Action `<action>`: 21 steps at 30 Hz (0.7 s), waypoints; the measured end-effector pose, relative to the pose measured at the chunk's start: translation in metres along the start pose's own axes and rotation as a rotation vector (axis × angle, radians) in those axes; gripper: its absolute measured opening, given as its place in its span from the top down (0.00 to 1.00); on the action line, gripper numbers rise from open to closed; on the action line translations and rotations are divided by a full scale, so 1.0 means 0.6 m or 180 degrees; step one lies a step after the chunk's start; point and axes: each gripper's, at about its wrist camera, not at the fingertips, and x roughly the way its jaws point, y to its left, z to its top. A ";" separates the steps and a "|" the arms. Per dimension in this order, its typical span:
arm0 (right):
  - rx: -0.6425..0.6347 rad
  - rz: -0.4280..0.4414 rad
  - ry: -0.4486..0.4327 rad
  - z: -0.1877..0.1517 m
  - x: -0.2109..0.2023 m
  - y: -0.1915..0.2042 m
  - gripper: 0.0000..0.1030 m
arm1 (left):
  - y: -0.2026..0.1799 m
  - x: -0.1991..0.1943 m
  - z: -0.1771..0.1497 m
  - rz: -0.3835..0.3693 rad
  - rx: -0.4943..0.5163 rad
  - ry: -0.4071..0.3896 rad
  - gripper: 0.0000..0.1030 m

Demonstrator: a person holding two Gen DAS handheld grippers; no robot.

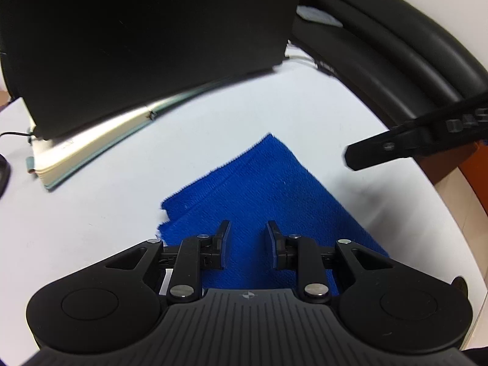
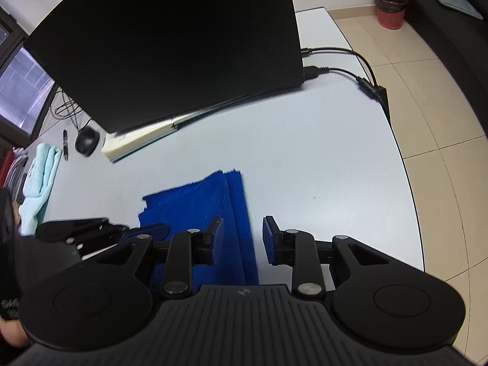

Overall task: Fold towel
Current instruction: 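Open both grippers to release the folded towel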

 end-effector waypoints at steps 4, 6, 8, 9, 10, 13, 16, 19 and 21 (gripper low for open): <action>-0.0043 0.0074 0.0125 -0.014 -0.006 -0.006 0.72 | -0.001 0.004 -0.001 -0.0002 0.0049 0.0025 0.75; -0.0088 0.0099 0.0195 -0.023 -0.006 -0.006 0.72 | -0.003 0.003 -0.002 0.0006 0.0069 0.0020 0.74; -0.0150 0.0082 0.0245 -0.029 -0.005 -0.003 0.72 | -0.003 -0.001 -0.002 -0.0001 0.0052 0.0011 0.74; -0.0186 0.0077 0.0265 -0.032 -0.003 0.000 0.72 | -0.002 -0.003 -0.001 -0.0003 0.0042 0.0006 0.74; -0.0223 0.0071 0.0284 -0.035 -0.001 0.003 0.72 | -0.001 -0.007 -0.001 -0.0011 0.0021 -0.0001 0.74; -0.0313 0.0031 0.0327 -0.043 0.010 0.011 0.72 | -0.001 -0.019 -0.001 -0.0012 -0.0002 -0.0027 0.74; -0.0369 -0.0005 0.0362 -0.052 0.023 0.016 0.72 | -0.002 -0.033 -0.003 -0.0003 -0.0028 -0.0038 0.74; -0.0463 -0.0045 0.0362 -0.059 0.029 0.027 0.72 | -0.005 -0.053 -0.008 0.0022 -0.0062 -0.0055 0.74; -0.0491 -0.0042 0.0351 -0.061 0.028 0.032 0.72 | -0.007 -0.060 -0.010 0.0052 -0.0070 -0.0047 0.74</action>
